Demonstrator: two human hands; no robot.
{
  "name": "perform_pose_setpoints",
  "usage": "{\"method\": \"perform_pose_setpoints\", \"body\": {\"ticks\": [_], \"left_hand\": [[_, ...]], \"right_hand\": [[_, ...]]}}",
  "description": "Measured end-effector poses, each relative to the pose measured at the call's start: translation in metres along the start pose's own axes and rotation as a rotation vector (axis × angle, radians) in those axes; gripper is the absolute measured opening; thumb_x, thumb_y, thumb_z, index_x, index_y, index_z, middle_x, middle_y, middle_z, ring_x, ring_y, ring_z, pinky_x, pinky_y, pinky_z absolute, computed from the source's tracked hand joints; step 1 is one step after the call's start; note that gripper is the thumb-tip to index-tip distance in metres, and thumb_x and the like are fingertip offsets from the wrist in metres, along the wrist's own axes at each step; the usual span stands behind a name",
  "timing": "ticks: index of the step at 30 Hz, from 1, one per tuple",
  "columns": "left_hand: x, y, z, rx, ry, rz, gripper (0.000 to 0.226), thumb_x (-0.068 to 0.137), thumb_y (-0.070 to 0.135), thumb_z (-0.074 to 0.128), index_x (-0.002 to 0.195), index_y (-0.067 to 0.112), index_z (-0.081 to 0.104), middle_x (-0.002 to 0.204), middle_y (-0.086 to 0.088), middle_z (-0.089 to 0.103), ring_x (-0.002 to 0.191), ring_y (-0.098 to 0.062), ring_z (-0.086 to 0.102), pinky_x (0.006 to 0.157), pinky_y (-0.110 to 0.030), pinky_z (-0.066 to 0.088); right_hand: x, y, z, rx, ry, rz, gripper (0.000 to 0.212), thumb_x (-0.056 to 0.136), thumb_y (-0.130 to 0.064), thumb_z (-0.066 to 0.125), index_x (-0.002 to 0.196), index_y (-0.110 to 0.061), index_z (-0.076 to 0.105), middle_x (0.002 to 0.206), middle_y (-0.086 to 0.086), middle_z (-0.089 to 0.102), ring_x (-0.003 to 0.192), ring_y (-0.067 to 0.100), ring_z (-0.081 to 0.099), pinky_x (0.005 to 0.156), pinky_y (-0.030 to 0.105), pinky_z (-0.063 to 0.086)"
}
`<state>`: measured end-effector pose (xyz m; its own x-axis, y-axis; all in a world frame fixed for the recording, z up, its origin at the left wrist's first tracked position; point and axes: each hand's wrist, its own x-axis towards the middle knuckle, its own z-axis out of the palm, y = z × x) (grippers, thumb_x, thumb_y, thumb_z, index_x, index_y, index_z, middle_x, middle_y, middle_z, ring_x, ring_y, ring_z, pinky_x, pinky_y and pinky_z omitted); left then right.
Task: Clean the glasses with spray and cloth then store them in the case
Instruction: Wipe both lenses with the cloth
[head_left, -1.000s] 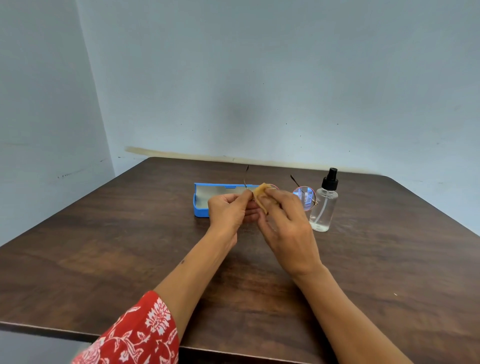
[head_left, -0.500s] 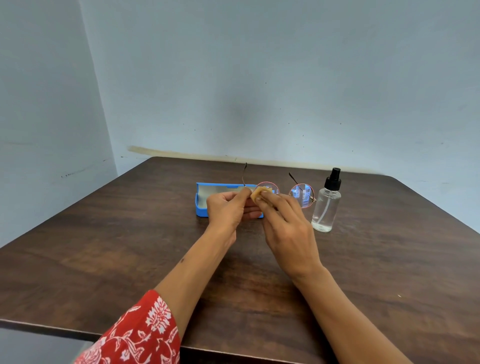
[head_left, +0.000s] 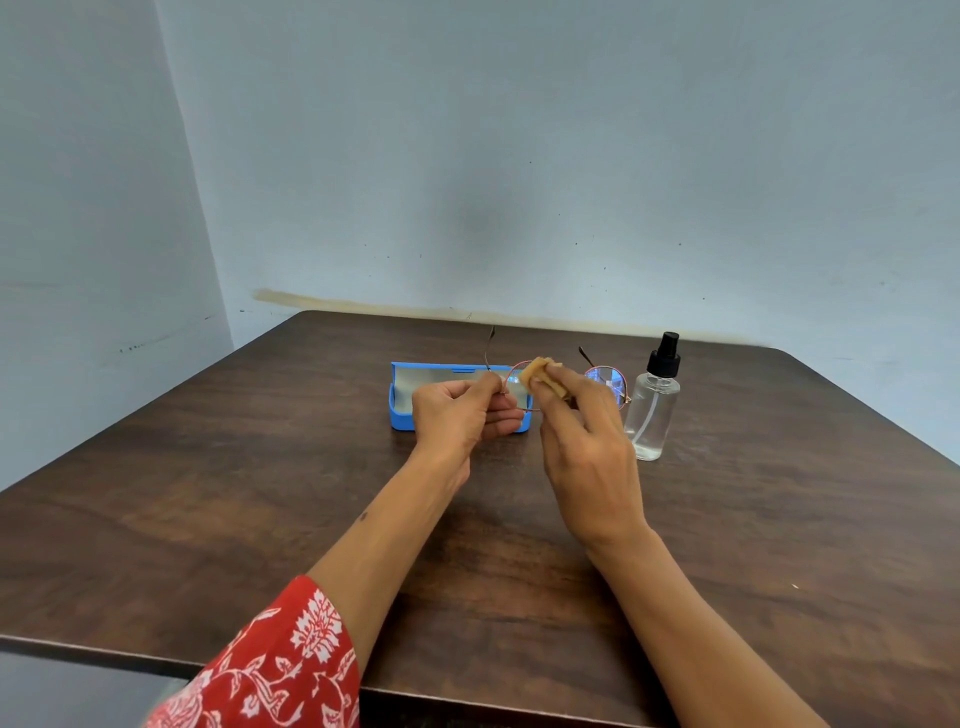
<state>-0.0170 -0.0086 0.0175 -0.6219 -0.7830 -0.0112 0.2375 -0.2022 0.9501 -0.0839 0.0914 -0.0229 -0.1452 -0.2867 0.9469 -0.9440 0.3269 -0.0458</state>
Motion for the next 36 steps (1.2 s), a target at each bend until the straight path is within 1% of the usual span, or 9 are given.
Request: {"method": "perform_pose_setpoints", "body": {"ticks": [3, 9, 14, 19, 22, 29, 31, 34, 36], "left_hand": [[-0.001, 0.000, 0.000, 0.004, 0.000, -0.007, 0.015, 0.083, 0.005, 0.064, 0.068, 0.000, 0.066, 0.056, -0.008, 0.066, 0.049, -0.014, 0.066, 0.049, -0.022, 0.056], [0.003, -0.004, 0.000, -0.012, 0.009, 0.018, 0.016, 0.083, 0.005, 0.062, 0.070, 0.001, 0.068, 0.061, -0.011, 0.067, 0.051, -0.017, 0.067, 0.051, -0.025, 0.056], [0.003, -0.003, -0.001, -0.005, 0.035, 0.004, 0.015, 0.083, 0.003, 0.062, 0.070, -0.001, 0.065, 0.058, -0.010, 0.066, 0.048, -0.015, 0.066, 0.048, -0.021, 0.055], [0.005, -0.003, -0.001, 0.000, 0.045, 0.016, 0.014, 0.084, 0.003, 0.062, 0.071, -0.002, 0.065, 0.058, -0.010, 0.065, 0.048, -0.015, 0.066, 0.049, -0.021, 0.055], [0.006, -0.003, -0.002, -0.010, 0.051, 0.021, 0.016, 0.084, 0.002, 0.062, 0.069, -0.002, 0.065, 0.057, -0.010, 0.064, 0.048, -0.016, 0.066, 0.048, -0.021, 0.054], [0.006, -0.004, -0.003, 0.020, 0.050, 0.017, 0.014, 0.082, 0.003, 0.064, 0.069, -0.001, 0.066, 0.053, -0.006, 0.064, 0.048, -0.016, 0.066, 0.049, -0.022, 0.055], [0.007, -0.005, -0.002, 0.012, 0.050, 0.021, 0.015, 0.082, 0.002, 0.063, 0.067, -0.001, 0.065, 0.053, -0.007, 0.064, 0.048, -0.017, 0.066, 0.048, -0.023, 0.055], [0.009, -0.007, -0.002, 0.014, 0.034, 0.033, 0.014, 0.083, 0.002, 0.061, 0.071, -0.001, 0.067, 0.058, -0.010, 0.066, 0.051, -0.017, 0.067, 0.050, -0.025, 0.055], [0.009, -0.006, -0.003, 0.016, 0.041, 0.028, 0.014, 0.083, 0.001, 0.061, 0.070, 0.000, 0.067, 0.057, -0.009, 0.065, 0.051, -0.017, 0.067, 0.050, -0.024, 0.055]], "right_hand": [[0.000, 0.002, -0.002, -0.020, -0.002, 0.042, 0.041, 0.076, 0.015, 0.058, 0.115, 0.003, 0.063, 0.117, 0.020, 0.059, 0.108, 0.029, 0.054, 0.082, 0.028, 0.047], [-0.001, -0.008, 0.002, 0.061, -0.044, -0.051, 0.027, 0.083, 0.005, 0.059, 0.110, 0.004, 0.066, 0.110, 0.018, 0.063, 0.101, 0.030, 0.058, 0.076, 0.033, 0.053], [-0.001, -0.003, 0.000, 0.040, -0.052, -0.010, 0.027, 0.082, 0.005, 0.060, 0.109, 0.003, 0.066, 0.110, 0.018, 0.063, 0.099, 0.030, 0.059, 0.082, 0.031, 0.051], [-0.002, -0.005, -0.001, 0.036, -0.049, -0.008, 0.026, 0.084, 0.002, 0.060, 0.109, 0.003, 0.067, 0.111, 0.018, 0.063, 0.101, 0.028, 0.058, 0.081, 0.029, 0.051], [-0.002, -0.006, 0.000, 0.038, -0.058, -0.027, 0.026, 0.087, -0.001, 0.054, 0.110, 0.003, 0.066, 0.111, 0.018, 0.063, 0.100, 0.029, 0.059, 0.081, 0.029, 0.050], [-0.002, -0.002, 0.000, -0.003, -0.065, 0.009, 0.033, 0.080, 0.008, 0.066, 0.112, 0.004, 0.065, 0.113, 0.019, 0.062, 0.102, 0.030, 0.058, 0.077, 0.032, 0.054], [-0.003, -0.005, 0.001, -0.010, -0.081, -0.017, 0.031, 0.081, 0.007, 0.063, 0.112, 0.003, 0.065, 0.112, 0.019, 0.062, 0.102, 0.030, 0.059, 0.074, 0.032, 0.055], [-0.003, -0.010, 0.003, 0.009, -0.099, -0.062, 0.029, 0.087, -0.001, 0.049, 0.110, 0.003, 0.066, 0.110, 0.016, 0.063, 0.100, 0.029, 0.059, 0.069, 0.032, 0.055], [-0.002, -0.010, 0.002, -0.011, -0.086, -0.047, 0.028, 0.084, 0.003, 0.054, 0.110, 0.003, 0.066, 0.110, 0.017, 0.063, 0.099, 0.028, 0.059, 0.069, 0.032, 0.055]]}}
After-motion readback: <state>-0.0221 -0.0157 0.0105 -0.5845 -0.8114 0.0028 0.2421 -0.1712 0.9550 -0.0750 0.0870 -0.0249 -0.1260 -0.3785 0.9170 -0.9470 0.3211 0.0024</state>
